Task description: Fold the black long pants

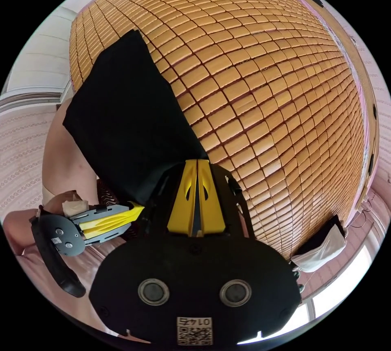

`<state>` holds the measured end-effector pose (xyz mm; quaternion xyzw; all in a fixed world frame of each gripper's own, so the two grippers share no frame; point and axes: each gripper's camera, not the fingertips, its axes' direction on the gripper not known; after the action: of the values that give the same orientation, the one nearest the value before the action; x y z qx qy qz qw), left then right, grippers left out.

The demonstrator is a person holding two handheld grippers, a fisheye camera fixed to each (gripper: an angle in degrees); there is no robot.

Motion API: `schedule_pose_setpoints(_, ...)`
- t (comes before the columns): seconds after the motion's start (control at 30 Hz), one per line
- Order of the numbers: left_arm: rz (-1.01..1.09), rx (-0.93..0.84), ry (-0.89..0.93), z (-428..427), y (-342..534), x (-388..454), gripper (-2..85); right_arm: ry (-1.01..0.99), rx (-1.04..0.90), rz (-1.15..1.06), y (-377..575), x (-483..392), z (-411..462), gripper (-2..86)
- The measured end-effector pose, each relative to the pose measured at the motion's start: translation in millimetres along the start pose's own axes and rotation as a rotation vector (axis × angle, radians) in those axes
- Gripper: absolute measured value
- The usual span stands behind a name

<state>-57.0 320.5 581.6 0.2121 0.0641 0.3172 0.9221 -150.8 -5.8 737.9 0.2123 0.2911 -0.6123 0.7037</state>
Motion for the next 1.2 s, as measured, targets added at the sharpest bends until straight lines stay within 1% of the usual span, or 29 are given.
schedule_pose_setpoints(0.07,-0.001,0.008,0.000,1,-5,1,-1.0,-0.028,0.055,0.004,19,10,-4,-0.5)
schedule_pose_setpoints(0.17,0.023,0.035,0.011,-4,-7,3,-1.0,-0.154,0.231,0.071,77,34,-19,-0.4)
schedule_pose_setpoints(0.23,0.028,0.067,0.035,-10,-6,4,-0.9,-0.221,0.371,0.177,150,54,-29,-0.3)
schedule_pose_setpoints(0.27,0.025,0.096,0.044,-16,-5,4,-0.9,-0.222,0.400,0.209,171,58,-30,-0.3)
schedule_pose_setpoints(0.3,0.023,0.110,0.047,-19,-6,4,-0.9,-0.218,0.440,0.291,212,68,-29,-0.1)
schedule_pose_setpoints(0.43,-0.006,0.202,0.049,-35,-22,-4,-0.3,-0.236,0.457,0.583,341,95,-2,2.2)
schedule_pose_setpoints(0.53,0.025,0.219,0.033,-37,-54,-9,1.2,-0.263,0.471,0.714,401,102,18,7.2)
schedule_pose_setpoints(0.6,0.063,0.201,0.006,-34,-78,-9,5.6,-0.302,0.470,0.758,423,106,29,9.4)
schedule_pose_setpoints(0.67,0.073,0.189,0.028,-29,-113,-11,9.0,-0.371,0.470,0.772,436,110,38,11.6)
schedule_pose_setpoints(0.77,0.080,0.167,0.096,-21,-157,-10,10.5,-0.469,0.497,0.792,455,119,47,12.6)
schedule_pose_setpoints(0.8,0.088,0.157,0.107,-19,-166,-8,10.5,-0.494,0.510,0.806,463,123,49,12.2)
schedule_pose_setpoints(0.9,0.137,0.098,0.138,-4,-208,-2,10.6,-0.551,0.510,0.786,477,128,55,7.4)
schedule_pose_setpoints(1.0,0.152,0.032,0.141,14,-246,3,11.1,-0.523,0.503,0.762,494,127,52,3.6)
schedule_pose_setpoints(1.1,0.131,-0.010,0.148,31,-281,6,11.6,-0.507,0.524,0.739,514,125,43,1.9)
schedule_pose_setpoints(1.2,0.087,-0.093,0.126,52,-305,7,8.8,-0.489,0.533,0.724,534,121,36,1.2)
